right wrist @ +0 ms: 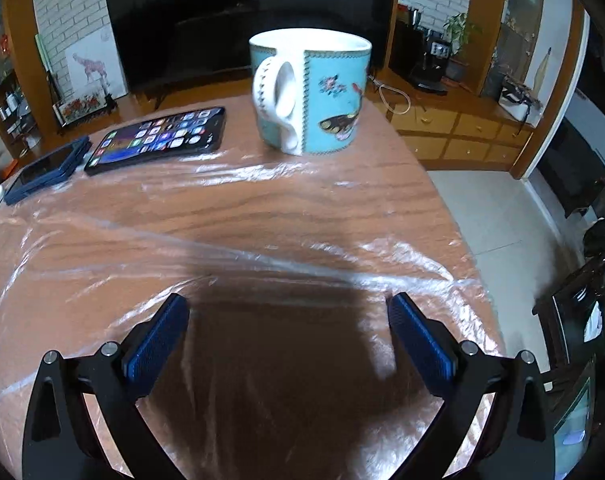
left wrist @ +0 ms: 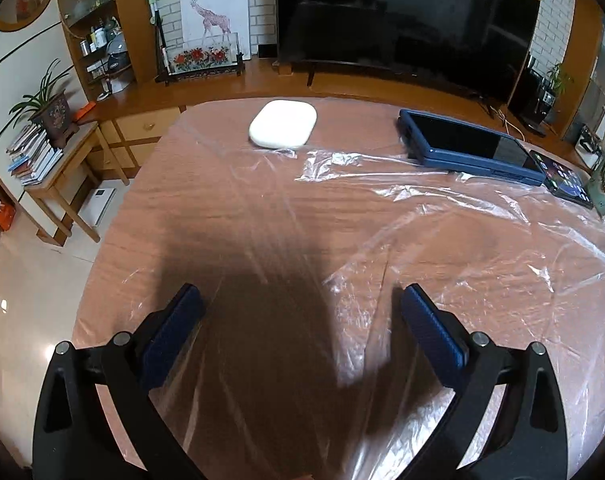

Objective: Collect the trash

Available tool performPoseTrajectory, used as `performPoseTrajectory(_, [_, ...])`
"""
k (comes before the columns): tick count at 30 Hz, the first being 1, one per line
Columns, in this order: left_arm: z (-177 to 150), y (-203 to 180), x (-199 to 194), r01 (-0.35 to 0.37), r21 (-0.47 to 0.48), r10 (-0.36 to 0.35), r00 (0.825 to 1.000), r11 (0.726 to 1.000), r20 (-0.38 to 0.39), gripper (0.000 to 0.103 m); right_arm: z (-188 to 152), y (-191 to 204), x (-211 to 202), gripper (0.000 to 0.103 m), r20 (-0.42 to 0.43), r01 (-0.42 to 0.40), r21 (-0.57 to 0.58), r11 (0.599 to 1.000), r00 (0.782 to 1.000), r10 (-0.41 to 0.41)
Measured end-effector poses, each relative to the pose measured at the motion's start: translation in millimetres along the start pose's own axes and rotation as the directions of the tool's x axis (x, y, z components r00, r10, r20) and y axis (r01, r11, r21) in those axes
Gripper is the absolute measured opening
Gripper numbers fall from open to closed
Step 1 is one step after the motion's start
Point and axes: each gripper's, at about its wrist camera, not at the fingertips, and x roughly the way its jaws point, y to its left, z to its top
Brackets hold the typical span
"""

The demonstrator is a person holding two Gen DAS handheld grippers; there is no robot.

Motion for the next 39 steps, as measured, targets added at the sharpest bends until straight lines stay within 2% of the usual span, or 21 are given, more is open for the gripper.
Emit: performPoseTrajectory(39, [4.5, 1.8, 6.7, -0.003, -0.002, 0.003, 1.0, 1.0, -0.004, 0.102, 0.2, 2.4, -0.7, 0.099, -0.002, 0.007, 0.005, 1.0, 1.0, -0.007])
